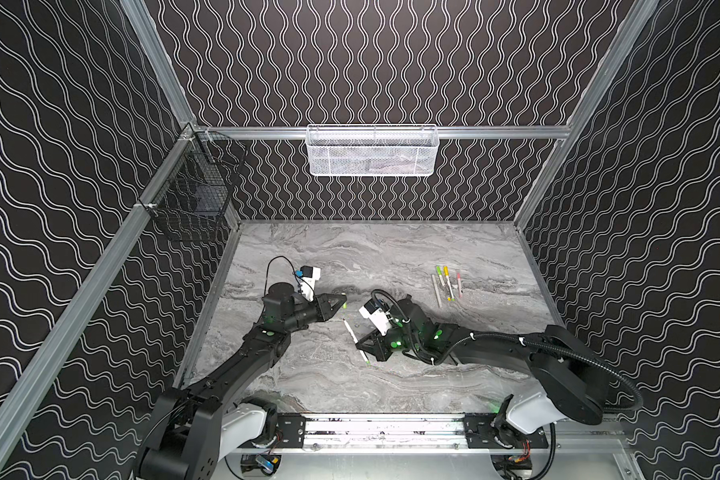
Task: Insert the pens into the pen caps
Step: 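Raise the green cap with the left gripper while the right brings the pen toward it, then push the pen tip into the green cap held by the left gripper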
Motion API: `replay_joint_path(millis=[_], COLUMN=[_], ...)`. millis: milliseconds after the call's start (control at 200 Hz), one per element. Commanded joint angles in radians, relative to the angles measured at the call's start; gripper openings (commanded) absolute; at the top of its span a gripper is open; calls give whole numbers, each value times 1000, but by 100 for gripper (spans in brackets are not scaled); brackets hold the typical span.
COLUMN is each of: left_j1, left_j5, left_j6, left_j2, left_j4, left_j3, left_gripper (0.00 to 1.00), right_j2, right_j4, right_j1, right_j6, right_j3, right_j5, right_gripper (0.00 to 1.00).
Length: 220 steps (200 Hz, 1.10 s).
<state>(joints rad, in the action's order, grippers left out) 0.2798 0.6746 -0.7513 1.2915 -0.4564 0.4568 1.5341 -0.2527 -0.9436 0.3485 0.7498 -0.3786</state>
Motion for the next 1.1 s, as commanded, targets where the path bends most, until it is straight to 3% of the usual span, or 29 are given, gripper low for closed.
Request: replay_joint_path(millis=[0, 485, 1096], left_j1=[-1, -2, -1], left_j5=[48, 49, 65], left_j6=[-29, -20, -28], left_j2=[6, -8, 6], left_j4=[-127, -114, -137], left_j3=[-3, -5, -8], left_gripper=[10, 10, 10], right_j2=[-25, -49, -33], right_j4=[-72, -117, -108], right_j1=[-2, 1, 15], right_j6=[23, 46, 18], right_j3=[-8, -27, 13], right_j5=[39, 117, 107], right_gripper=[10, 11, 13])
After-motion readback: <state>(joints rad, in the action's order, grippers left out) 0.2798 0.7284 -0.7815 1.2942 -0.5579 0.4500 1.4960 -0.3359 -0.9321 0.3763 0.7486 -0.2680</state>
